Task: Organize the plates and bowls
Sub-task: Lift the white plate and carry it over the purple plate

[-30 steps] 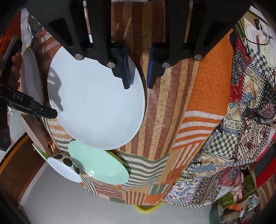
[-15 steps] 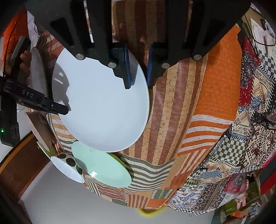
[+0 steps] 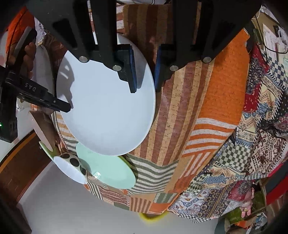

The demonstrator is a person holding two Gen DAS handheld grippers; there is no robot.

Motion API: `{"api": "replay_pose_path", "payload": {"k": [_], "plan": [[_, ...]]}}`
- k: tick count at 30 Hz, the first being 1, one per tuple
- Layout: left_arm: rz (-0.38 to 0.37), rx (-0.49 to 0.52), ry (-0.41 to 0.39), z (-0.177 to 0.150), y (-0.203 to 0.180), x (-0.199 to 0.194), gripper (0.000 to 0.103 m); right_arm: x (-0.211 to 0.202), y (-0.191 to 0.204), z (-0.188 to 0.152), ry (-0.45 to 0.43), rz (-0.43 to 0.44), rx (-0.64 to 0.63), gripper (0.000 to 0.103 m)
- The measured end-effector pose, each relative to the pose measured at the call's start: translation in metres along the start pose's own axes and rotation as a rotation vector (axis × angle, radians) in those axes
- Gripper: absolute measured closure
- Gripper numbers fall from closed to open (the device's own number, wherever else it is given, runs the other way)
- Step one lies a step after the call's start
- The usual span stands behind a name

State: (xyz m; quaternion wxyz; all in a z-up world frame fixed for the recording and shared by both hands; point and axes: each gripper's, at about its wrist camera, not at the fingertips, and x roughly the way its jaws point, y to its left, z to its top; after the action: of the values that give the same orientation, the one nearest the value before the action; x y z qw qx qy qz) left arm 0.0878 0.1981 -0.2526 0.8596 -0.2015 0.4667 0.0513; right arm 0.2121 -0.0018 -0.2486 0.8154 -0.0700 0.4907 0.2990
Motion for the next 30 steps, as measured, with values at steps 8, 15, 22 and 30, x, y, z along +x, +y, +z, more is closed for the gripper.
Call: {"api": "replay_pose_path", "payload": {"k": [8, 15, 22, 30], "plan": [[-0.003, 0.003, -0.049, 0.005, -0.008, -0.022, 0.086, -0.023, 0.005, 0.002, -0.069, 0.000, 0.000, 0.080], [-0.018, 0.034, -0.089, 0.007, -0.024, -0.045, 0.086, -0.045, 0.006, 0.000, -0.112, -0.014, -0.016, 0.080], [-0.028, 0.074, -0.122, 0.007, -0.046, -0.063, 0.086, -0.072, 0.000, -0.005, -0.170, -0.023, -0.001, 0.080], [-0.042, 0.130, -0.135, 0.002, -0.076, -0.078, 0.086, -0.100, -0.014, -0.017, -0.219, -0.035, 0.025, 0.080]]}}
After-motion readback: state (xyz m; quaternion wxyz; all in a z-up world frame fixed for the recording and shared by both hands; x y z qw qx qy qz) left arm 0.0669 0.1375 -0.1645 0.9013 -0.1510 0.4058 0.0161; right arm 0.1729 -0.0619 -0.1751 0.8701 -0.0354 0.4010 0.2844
